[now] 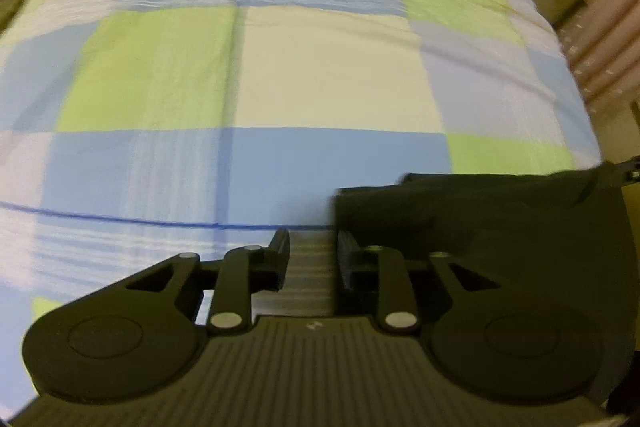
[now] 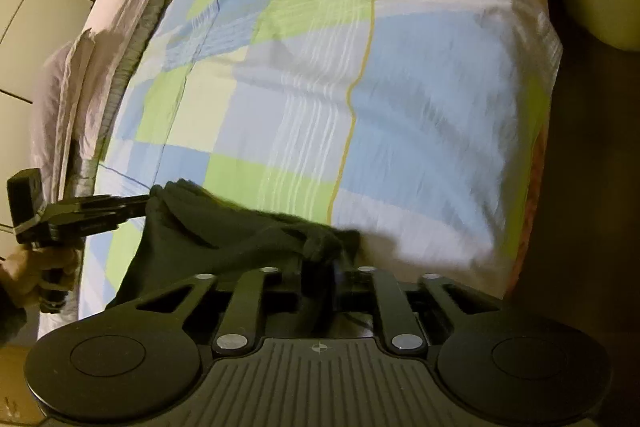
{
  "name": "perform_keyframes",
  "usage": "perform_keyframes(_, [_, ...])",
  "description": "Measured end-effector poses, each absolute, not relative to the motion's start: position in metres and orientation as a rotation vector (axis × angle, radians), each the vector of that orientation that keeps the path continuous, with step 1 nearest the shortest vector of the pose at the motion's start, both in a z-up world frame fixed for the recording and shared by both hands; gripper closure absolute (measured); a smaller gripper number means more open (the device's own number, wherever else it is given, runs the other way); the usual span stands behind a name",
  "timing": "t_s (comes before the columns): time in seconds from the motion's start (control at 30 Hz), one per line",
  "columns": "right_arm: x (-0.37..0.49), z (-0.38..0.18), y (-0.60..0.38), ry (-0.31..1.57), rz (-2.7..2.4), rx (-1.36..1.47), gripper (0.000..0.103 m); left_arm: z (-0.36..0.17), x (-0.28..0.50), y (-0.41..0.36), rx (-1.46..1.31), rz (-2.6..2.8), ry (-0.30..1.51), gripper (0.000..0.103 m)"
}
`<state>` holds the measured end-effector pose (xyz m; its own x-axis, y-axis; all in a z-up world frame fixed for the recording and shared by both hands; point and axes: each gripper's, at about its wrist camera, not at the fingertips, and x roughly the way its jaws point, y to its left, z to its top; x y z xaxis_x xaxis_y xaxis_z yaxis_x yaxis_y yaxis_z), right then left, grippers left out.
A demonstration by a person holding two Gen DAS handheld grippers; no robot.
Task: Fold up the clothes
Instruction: 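Lower the folded shirt onto the sheet and open both grippers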
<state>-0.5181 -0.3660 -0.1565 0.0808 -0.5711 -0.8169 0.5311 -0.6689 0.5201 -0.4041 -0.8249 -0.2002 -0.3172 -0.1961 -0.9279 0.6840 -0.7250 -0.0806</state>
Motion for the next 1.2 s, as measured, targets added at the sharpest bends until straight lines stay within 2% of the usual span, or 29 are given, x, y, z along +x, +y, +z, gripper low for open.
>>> perform_keyframes(0.03, [-0.518, -0.151, -0.364, -0.025, -1.729, 1.529, 0.061, -0.192, -0.396, -0.823, 1.352, -2.064, 0.634, 0.082])
perform_keyframes(0.27, [-0.487, -0.100, -0.363, 0.115, -1.789, 1.325, 0.061, -0.146, -0.353, -0.760, 1.287, -2.125, 0.665, 0.082])
perform_keyframes(0.37, [-0.450, -0.096, -0.373, 0.131, -1.670, 1.298, 0.061, -0.158, -0.348, -0.717, 1.337, -2.183, 0.723, 0.082])
perform_keyframes(0.5, [-0.405, -0.127, -0.391, 0.214, -1.485, 1.334, 0.061, -0.200, -0.348, -0.688, 1.466, -2.165, 0.708, 0.082])
perform_keyframes(0.6, [-0.400, -0.152, -0.396, 0.264, -1.442, 1.348, 0.061, -0.223, -0.337, -0.701, 1.427, -2.123, 0.761, 0.100])
perform_keyframes(0.67, [-0.412, -0.158, -0.390, 0.237, -1.429, 1.363, 0.062, -0.225, -0.330, -0.713, 1.398, -2.112, 0.830, 0.100])
perform_keyframes(0.9, [-0.394, -0.143, -0.388, 0.301, -1.323, 1.349, 0.061, -0.196, -0.333, -0.702, 1.439, -2.073, 0.711, 0.099])
perform_keyframes(1.0, [-0.385, -0.135, -0.388, 0.334, -1.276, 1.340, 0.061, -0.189, -0.333, -0.688, 1.442, -2.059, 0.673, 0.090])
perform_keyframes(1.1, [-0.371, -0.131, -0.389, 0.371, -1.214, 1.334, 0.061, -0.198, -0.330, -0.674, 1.467, -2.014, 0.672, 0.090])
perform_keyframes(1.2, [-0.346, -0.155, -0.389, 0.463, -1.156, 1.360, 0.061, -0.209, -0.322, -0.664, 1.463, -1.971, 0.675, 0.089])
